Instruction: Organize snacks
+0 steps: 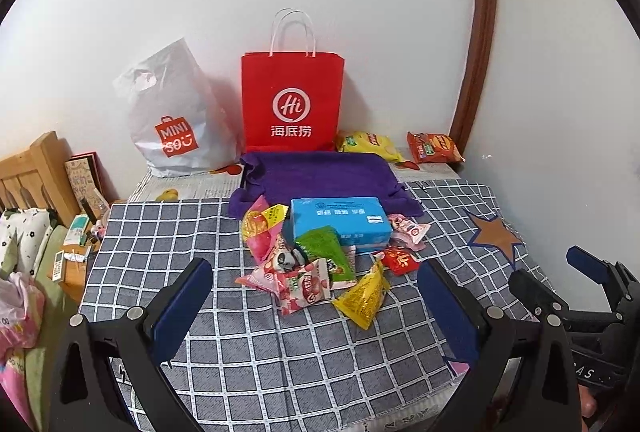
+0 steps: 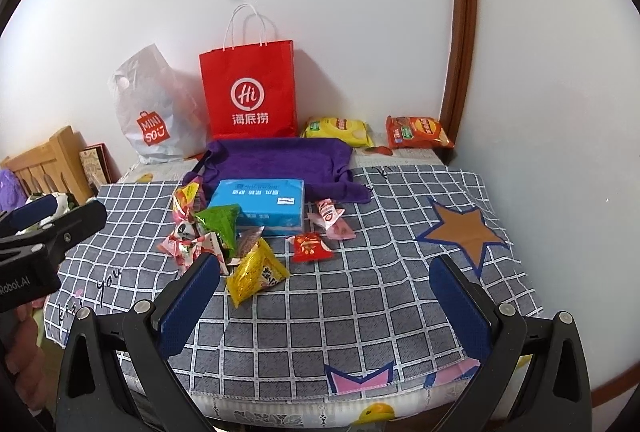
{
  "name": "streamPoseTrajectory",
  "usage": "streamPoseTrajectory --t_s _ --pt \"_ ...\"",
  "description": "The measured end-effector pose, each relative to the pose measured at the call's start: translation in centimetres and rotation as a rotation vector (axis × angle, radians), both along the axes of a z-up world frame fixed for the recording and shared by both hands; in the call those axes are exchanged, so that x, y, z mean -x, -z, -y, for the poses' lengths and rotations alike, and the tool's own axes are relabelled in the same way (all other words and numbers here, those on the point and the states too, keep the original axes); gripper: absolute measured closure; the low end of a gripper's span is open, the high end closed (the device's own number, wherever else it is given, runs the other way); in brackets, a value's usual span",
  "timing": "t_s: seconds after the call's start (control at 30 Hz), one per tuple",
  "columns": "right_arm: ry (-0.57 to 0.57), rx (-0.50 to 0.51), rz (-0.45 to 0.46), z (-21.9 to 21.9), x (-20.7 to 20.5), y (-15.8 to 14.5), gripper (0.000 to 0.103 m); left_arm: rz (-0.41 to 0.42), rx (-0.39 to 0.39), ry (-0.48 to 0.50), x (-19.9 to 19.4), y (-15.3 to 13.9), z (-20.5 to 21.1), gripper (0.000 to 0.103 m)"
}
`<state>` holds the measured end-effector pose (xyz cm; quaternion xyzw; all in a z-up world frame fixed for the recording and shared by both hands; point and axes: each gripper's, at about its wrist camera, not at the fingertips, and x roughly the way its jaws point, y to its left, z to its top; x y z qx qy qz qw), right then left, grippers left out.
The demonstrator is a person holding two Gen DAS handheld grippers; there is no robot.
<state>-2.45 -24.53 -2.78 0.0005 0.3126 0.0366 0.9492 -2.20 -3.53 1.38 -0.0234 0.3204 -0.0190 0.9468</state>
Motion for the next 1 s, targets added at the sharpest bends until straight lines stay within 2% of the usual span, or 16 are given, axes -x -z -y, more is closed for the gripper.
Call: streamPoseTrajectory --t_s 0.8,1.0 --pt "0.03 -0.02 0.013 0.7 0.6 -0.9 0.0 0.022 0.008 0.002 1.1 -0.7 0.2 0.001" --pt "0.002 -0.035 0.031 0.8 0.5 -1.0 0.0 0.024 0.016 -0.018 0.8 -0.7 -0.2 0.001"
